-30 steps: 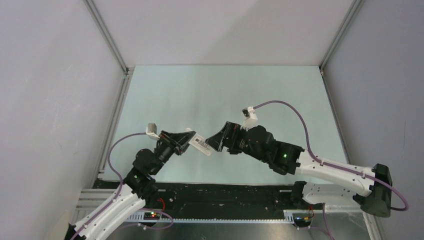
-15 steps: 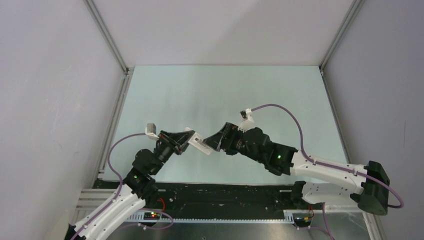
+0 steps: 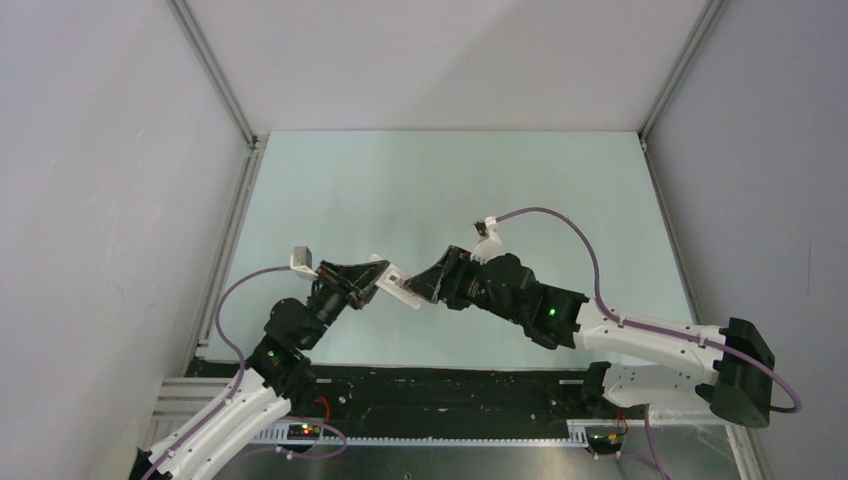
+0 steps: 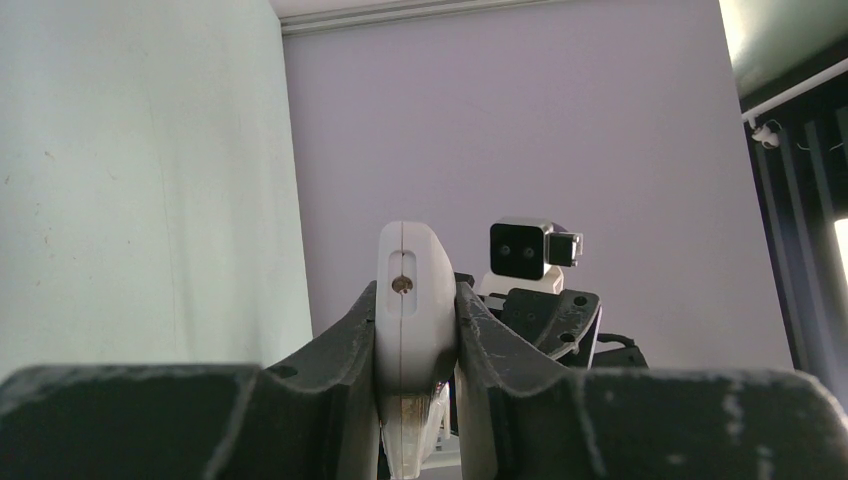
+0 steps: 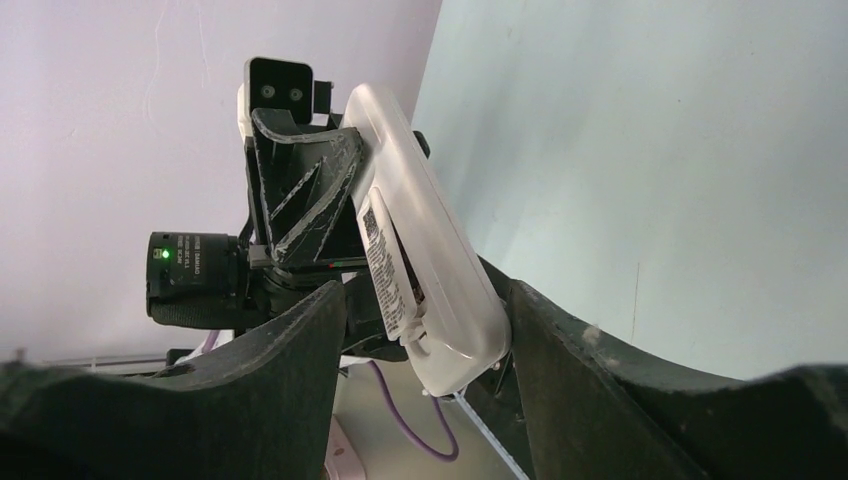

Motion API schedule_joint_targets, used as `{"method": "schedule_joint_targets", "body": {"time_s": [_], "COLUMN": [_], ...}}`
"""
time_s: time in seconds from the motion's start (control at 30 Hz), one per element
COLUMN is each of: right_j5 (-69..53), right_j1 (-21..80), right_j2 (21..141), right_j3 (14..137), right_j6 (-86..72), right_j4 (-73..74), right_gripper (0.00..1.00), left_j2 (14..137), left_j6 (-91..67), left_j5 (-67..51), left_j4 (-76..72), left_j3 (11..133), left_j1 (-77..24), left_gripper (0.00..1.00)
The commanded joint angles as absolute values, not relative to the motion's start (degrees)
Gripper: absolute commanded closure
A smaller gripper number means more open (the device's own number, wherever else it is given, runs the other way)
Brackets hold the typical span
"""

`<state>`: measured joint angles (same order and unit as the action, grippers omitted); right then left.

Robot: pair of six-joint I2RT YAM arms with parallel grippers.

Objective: Load the batteries into the remote control

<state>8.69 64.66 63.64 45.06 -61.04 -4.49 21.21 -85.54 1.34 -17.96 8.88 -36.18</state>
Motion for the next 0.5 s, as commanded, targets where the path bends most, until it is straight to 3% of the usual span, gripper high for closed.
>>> {"method": "schedule_joint_targets", "body": {"time_s": [0.0,0.47], "right_j5": [7.4,5.9], "right_j1": [64.7,64.2], "right_j2": [64.3,65.5], "right_j3": [45.1,45.1], "right_j6": [-61.3,-61.0], "right_j4": [-7.9,-8.5], "right_gripper": [0.38,0.49], "left_j2": [21.1,21.0], "left_j6": [-86.1,-86.2], "left_j5": [2.0,1.9], "left_j4": [-20.7,-20.8], "left_j3": [9.6,9.6], "left_j1": [-36.2,-36.2], "left_gripper": [0.90,0.90]}}
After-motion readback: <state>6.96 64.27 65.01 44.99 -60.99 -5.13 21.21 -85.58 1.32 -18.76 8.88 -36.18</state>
